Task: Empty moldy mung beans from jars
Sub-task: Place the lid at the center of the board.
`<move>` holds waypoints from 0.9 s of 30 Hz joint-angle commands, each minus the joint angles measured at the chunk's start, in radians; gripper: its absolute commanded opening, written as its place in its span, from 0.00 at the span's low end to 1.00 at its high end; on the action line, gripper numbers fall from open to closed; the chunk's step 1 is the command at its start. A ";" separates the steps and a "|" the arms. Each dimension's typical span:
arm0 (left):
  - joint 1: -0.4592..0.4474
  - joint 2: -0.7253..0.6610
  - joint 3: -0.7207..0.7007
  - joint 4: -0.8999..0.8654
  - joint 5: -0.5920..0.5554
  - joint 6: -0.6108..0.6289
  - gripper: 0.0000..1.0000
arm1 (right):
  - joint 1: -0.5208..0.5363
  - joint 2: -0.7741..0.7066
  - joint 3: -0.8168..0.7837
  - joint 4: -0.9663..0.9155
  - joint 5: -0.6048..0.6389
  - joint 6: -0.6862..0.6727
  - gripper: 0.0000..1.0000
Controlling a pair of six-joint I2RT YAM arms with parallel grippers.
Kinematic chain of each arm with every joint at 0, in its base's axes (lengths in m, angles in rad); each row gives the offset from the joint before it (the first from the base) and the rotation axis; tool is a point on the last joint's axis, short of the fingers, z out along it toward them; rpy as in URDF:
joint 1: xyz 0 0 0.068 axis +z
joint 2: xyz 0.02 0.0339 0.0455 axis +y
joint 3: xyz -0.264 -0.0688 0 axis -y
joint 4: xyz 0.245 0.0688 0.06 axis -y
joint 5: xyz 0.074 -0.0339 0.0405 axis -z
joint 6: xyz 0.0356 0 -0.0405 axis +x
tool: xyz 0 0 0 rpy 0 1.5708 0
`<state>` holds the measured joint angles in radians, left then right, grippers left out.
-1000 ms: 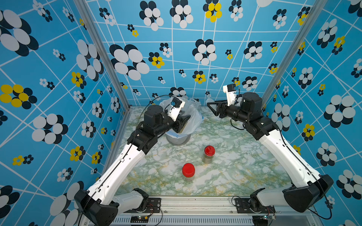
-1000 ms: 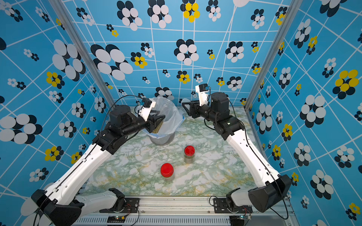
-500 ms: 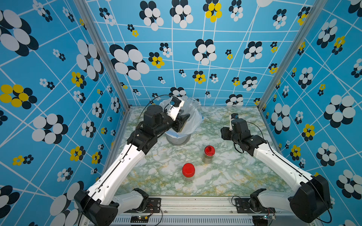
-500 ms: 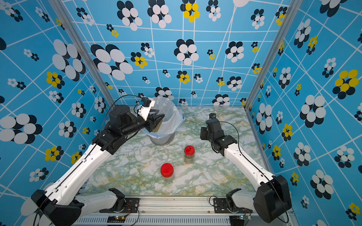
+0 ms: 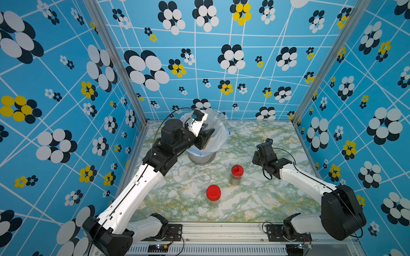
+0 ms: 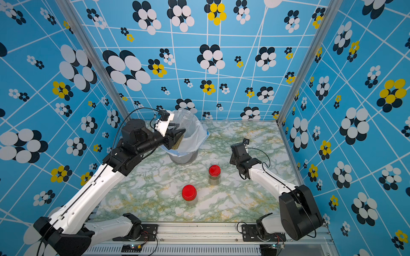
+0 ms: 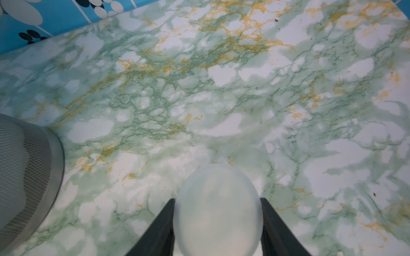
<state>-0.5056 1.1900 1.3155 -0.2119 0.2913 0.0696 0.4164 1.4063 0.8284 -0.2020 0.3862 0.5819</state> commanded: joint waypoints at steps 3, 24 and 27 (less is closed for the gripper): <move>0.005 -0.028 0.009 0.031 -0.009 -0.007 0.15 | -0.003 0.072 0.007 -0.026 0.025 0.058 0.55; 0.006 0.026 0.129 -0.166 -0.017 -0.029 0.15 | -0.004 -0.197 -0.040 -0.092 0.078 0.073 0.94; 0.006 0.048 0.171 -0.233 -0.033 -0.031 0.15 | -0.004 -0.247 -0.026 -0.111 0.056 0.032 0.93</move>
<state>-0.5056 1.2209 1.4269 -0.3759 0.2764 0.0582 0.4164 1.1957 0.8005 -0.2565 0.4232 0.6571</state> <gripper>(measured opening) 0.409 0.934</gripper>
